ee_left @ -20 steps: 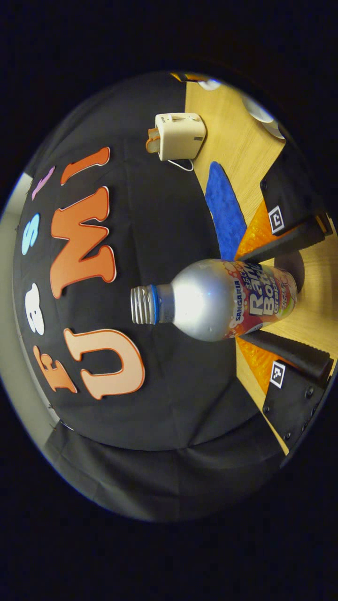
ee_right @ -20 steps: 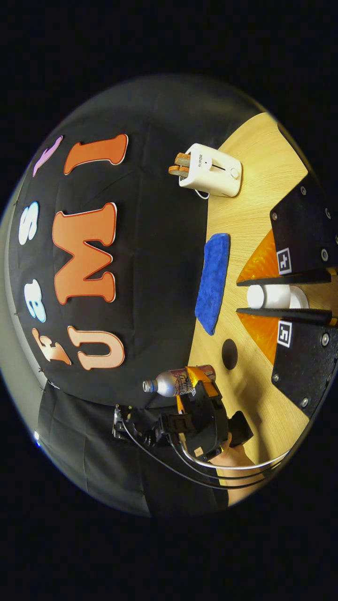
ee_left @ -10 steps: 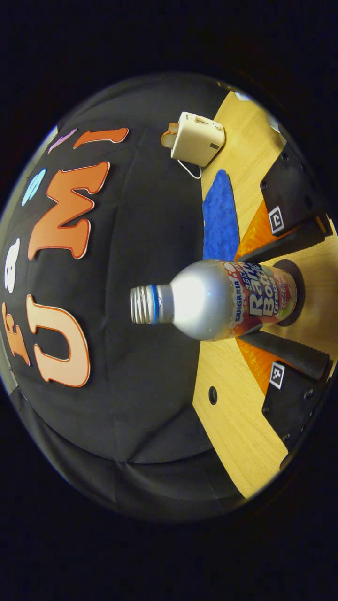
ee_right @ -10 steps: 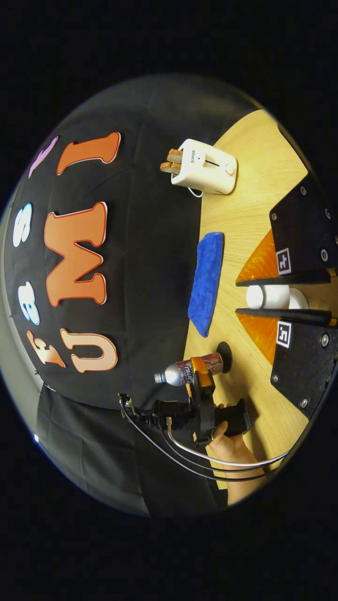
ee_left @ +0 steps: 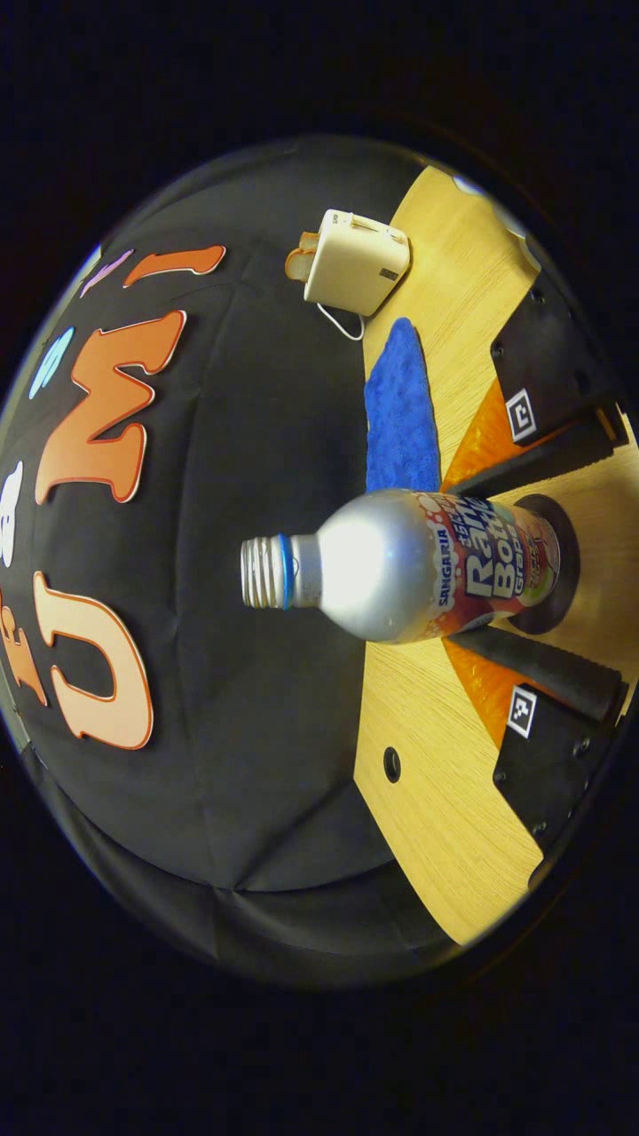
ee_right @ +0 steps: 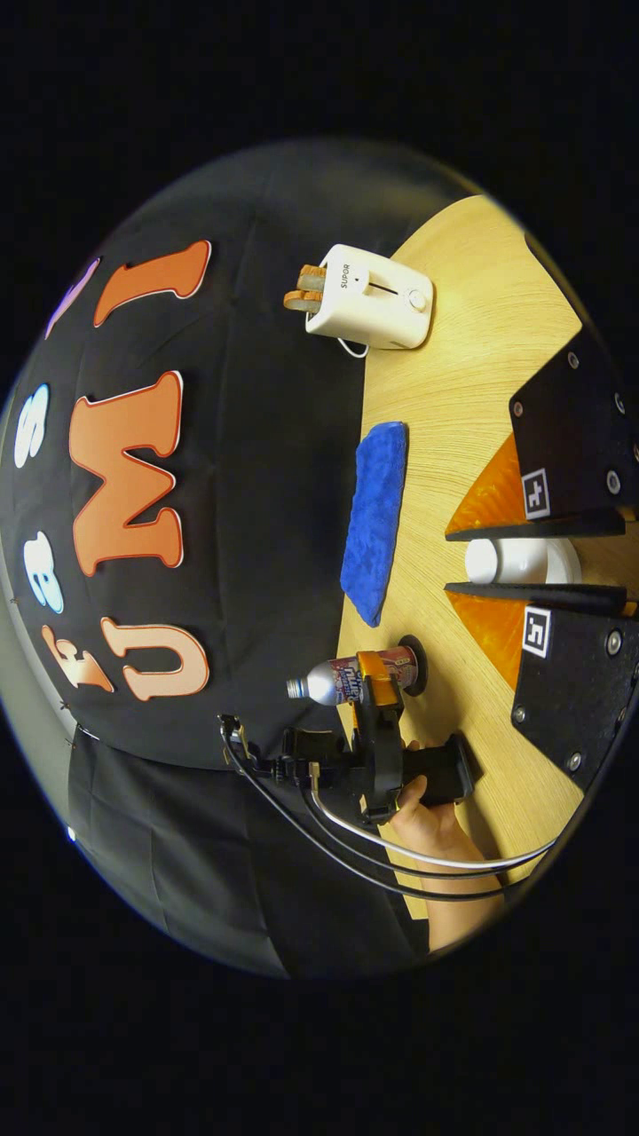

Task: Open the teacup lid with one hand, grasp the water bottle and pour water into the teacup with the other hand; after pouring, place the water bottle on the coaster and then close the teacup lid.

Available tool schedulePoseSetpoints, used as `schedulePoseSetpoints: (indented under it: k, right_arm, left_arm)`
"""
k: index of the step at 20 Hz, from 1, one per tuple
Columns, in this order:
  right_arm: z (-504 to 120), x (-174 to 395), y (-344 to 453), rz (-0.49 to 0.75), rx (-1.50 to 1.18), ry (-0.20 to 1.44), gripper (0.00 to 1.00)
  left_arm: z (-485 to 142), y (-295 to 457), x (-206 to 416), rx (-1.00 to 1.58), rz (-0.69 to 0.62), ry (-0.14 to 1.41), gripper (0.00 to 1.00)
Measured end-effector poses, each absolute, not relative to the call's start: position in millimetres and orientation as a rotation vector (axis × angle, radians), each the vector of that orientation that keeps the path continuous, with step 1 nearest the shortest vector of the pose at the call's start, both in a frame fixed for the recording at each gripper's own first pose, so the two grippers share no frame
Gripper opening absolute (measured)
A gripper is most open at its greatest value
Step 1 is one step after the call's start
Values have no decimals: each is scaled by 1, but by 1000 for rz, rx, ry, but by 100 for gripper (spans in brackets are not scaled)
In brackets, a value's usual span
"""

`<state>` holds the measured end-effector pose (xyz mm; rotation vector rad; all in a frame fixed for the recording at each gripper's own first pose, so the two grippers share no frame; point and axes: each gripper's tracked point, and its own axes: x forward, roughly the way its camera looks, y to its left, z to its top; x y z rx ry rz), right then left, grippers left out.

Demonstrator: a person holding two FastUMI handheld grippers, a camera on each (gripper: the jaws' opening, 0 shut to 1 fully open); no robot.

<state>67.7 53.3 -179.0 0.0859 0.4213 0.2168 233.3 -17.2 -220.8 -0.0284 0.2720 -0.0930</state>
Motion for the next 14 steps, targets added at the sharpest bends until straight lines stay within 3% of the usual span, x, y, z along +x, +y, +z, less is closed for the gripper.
schedulePoseSetpoints:
  k: [4,6,7,8,14]
  right_arm:
    - [-185,65,59,227,82,434,22]
    - [-190,64,61,225,78,438,22]
    - [-192,64,62,222,77,440,22]
    - [-196,64,62,219,76,448,22]
    - [-207,60,71,221,85,459,22]
  left_arm:
    - [-224,-18,225,-36,-97,301,87]
    - [-217,-16,221,-44,-96,286,95]
    - [-213,-16,219,-50,-99,280,92]
    - [-211,-16,216,-52,-101,277,95]
    - [-200,-19,199,11,-127,250,96]
